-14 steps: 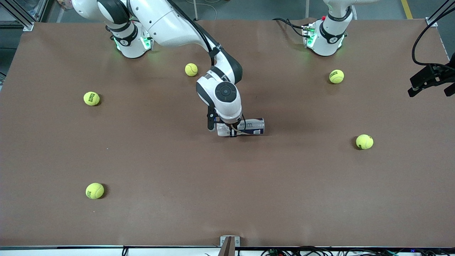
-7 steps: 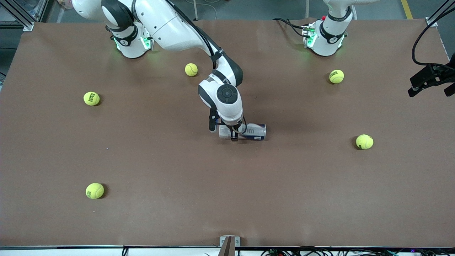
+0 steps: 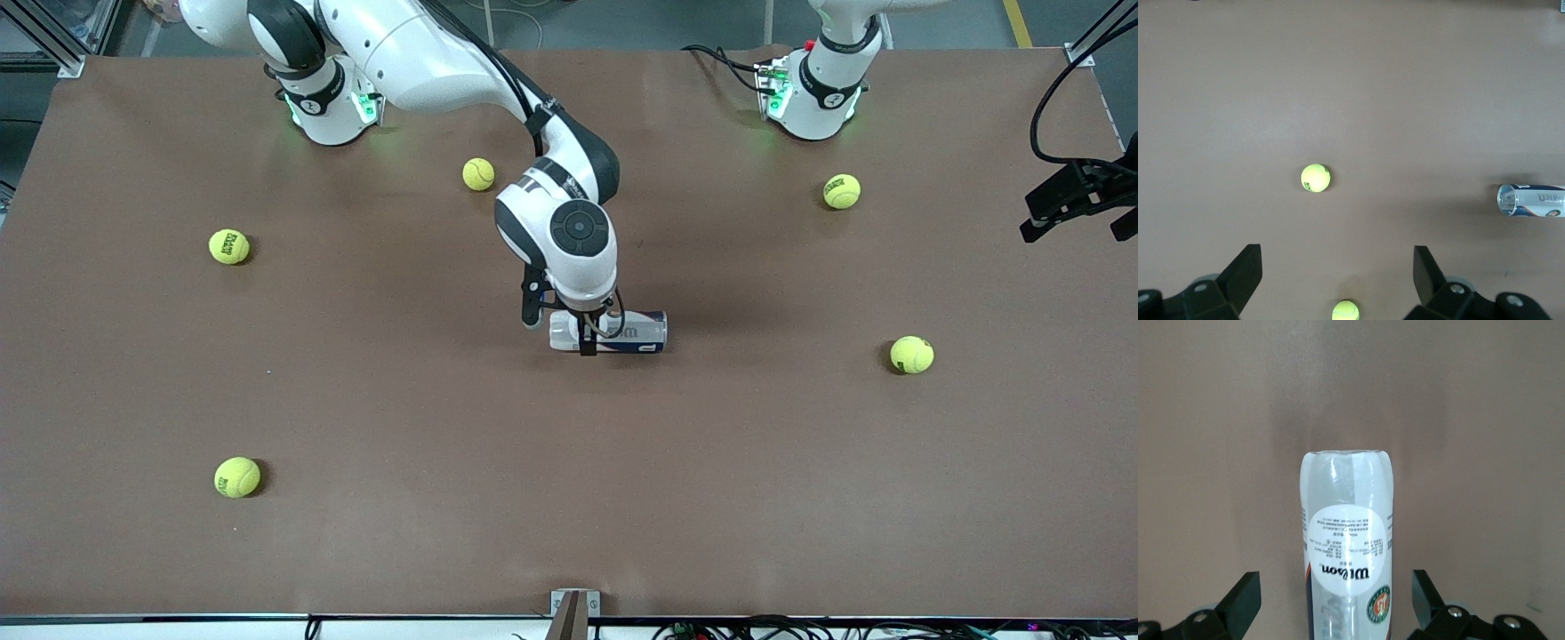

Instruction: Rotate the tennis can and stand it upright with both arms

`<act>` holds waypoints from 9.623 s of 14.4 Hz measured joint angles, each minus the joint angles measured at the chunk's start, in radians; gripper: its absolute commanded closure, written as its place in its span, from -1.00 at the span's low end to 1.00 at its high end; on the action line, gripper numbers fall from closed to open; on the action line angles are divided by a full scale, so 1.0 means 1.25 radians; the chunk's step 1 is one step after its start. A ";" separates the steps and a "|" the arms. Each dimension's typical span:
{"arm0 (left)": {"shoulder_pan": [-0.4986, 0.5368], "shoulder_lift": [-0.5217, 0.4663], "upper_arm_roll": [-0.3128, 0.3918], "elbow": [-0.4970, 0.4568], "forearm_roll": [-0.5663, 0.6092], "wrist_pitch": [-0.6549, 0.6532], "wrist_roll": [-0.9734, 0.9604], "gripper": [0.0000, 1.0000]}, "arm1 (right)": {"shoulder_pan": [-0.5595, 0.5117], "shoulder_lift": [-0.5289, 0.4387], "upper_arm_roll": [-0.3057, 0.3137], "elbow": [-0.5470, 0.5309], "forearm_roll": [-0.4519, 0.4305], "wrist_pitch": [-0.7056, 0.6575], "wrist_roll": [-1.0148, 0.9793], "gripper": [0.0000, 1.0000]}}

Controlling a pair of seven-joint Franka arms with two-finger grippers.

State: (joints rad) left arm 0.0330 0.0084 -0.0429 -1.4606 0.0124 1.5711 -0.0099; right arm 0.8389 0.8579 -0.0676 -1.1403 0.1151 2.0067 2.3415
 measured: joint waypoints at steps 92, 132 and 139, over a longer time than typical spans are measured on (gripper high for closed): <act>-0.618 0.477 -0.084 0.070 0.179 0.327 -1.020 -0.75 | -0.688 -0.761 0.028 -0.407 -0.079 -0.370 -1.942 -1.00; 0.088 0.037 -0.093 0.010 0.026 0.078 0.031 -1.00 | -0.689 -0.762 0.026 -0.408 -0.094 -0.391 -1.924 -1.00; -0.034 0.035 0.029 0.014 0.014 0.038 0.040 -1.00 | -0.689 -0.762 0.024 -0.408 -0.093 -0.391 -1.928 -1.00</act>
State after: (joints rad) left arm -0.0101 0.0521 -0.0066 -1.4432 0.0305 1.6185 0.0396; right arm -0.0222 -0.0940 -0.0370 -1.6502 -0.0014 1.5182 -0.0681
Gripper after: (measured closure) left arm 0.000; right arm 0.000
